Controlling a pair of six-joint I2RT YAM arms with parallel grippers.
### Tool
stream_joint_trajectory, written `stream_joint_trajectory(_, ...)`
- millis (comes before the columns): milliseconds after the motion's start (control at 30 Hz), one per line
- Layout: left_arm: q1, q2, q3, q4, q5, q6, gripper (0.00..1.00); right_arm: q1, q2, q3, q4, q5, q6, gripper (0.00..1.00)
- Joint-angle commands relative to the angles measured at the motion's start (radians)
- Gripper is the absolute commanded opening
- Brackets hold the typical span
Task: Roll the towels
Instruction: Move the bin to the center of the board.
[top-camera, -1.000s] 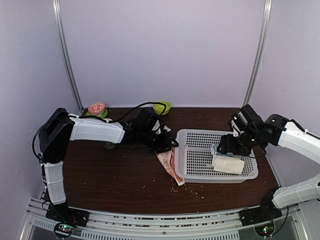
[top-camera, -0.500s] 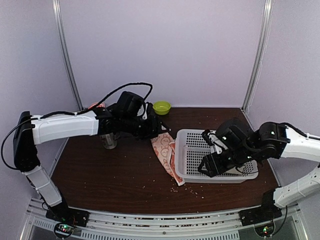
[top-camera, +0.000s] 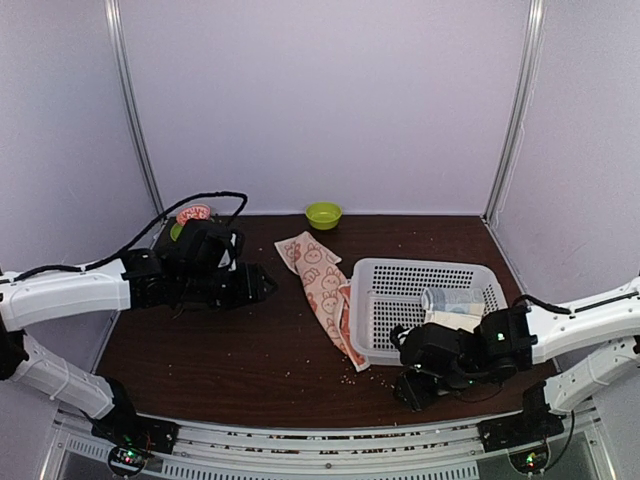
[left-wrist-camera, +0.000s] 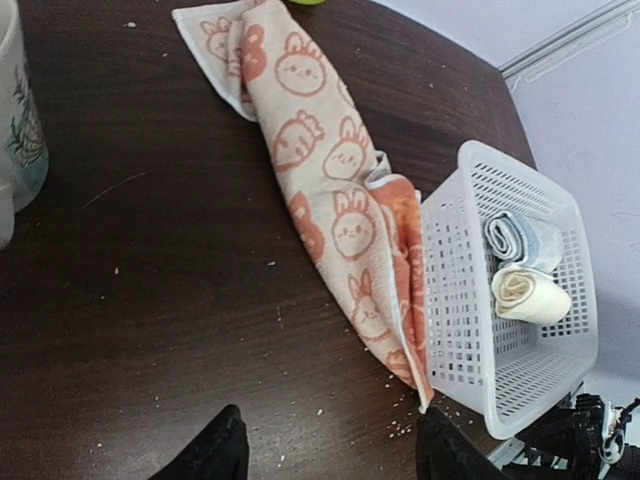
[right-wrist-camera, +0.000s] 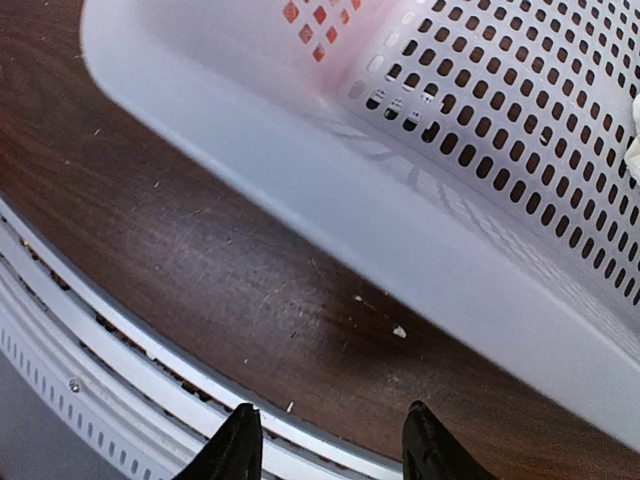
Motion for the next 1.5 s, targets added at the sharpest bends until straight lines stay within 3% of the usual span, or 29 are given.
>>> stream_joint_trajectory(0,0.007,-0.048,-0.068,0.035,-0.053,-0.047,0.58,-0.023,0.093,0.003,0.035,0.14,0.098,0.49)
stream_joint_trajectory(267,0.007,-0.09,-0.152,0.079,-0.075,-0.084,0.58,-0.152,0.141,-0.049,0.088,0.266,0.147,0.54)
stream_joint_trajectory(567,0.006,-0.015,-0.173,0.139,-0.062,-0.084,0.57,-0.401,0.202,-0.062,0.216,0.267,0.055,0.56)
stream_joint_trajectory(1000,0.007,0.195,-0.065,0.206,0.036,0.017,0.58,-0.672,0.435,0.13,0.356,0.191,-0.001,0.62)
stream_joint_trajectory(1467,0.007,0.252,-0.06,0.207,0.04,0.031,0.58,-0.892,0.59,0.335,0.302,0.175,-0.033,0.64)
